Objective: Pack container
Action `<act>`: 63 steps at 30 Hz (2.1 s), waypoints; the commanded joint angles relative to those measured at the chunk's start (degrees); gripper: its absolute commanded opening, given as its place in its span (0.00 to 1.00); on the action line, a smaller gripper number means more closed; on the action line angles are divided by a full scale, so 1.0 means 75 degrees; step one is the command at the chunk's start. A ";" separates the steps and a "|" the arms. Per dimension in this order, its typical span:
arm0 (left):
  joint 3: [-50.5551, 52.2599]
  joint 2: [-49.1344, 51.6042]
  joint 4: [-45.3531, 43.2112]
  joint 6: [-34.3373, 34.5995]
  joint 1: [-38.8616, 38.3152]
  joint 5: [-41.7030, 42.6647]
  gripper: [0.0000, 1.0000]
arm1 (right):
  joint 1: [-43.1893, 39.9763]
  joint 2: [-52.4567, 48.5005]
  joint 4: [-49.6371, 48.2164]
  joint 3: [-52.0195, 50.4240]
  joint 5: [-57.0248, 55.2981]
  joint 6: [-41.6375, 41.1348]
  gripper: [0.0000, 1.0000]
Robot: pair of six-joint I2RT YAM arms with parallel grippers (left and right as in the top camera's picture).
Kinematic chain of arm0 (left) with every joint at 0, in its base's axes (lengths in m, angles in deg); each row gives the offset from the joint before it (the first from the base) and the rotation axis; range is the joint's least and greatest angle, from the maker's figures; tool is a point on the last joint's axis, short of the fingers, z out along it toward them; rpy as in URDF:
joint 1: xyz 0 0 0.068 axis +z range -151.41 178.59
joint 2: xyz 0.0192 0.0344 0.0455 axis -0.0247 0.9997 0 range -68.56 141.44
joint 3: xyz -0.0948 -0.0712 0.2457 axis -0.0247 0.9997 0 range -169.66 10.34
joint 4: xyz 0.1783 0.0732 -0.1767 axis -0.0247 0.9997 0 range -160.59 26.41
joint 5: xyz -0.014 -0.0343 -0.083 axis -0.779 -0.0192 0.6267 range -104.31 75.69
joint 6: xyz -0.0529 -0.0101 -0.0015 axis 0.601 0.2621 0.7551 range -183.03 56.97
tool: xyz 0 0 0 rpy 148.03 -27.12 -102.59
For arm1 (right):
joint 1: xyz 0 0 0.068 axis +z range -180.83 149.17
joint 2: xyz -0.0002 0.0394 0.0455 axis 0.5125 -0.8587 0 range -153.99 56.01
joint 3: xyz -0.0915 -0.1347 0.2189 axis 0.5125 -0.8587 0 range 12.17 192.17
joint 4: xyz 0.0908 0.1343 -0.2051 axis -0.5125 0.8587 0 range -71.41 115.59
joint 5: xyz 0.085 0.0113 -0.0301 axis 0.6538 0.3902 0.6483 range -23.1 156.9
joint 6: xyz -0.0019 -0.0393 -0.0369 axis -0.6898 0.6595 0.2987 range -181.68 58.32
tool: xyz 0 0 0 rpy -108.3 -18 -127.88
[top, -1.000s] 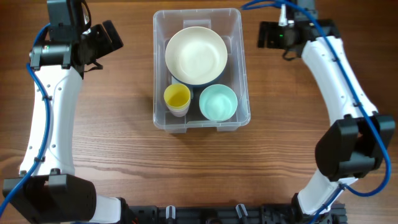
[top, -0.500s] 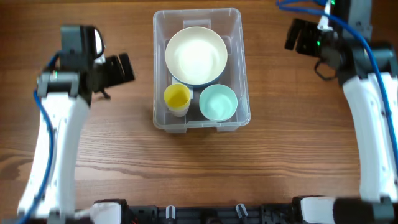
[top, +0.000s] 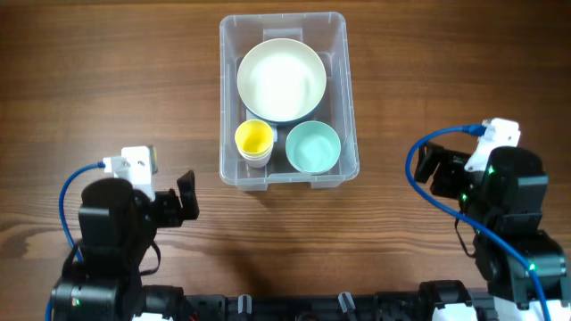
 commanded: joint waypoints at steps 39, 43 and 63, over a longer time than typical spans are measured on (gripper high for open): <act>0.0224 -0.0166 0.0044 -0.0204 -0.0041 -0.0192 1.00 | 0.0070 0.4523 -0.0484 -0.1874 0.0769 0.1107 1.00; 0.0224 -0.0163 0.0044 -0.0204 -0.0041 -0.0192 1.00 | 0.0087 0.4986 -0.1760 -0.2955 0.1323 0.1113 1.00; 0.0224 -0.0166 0.0047 -0.0204 -0.0041 -0.0192 1.00 | 0.0542 0.5639 -0.5677 -0.6047 0.2736 0.2605 1.00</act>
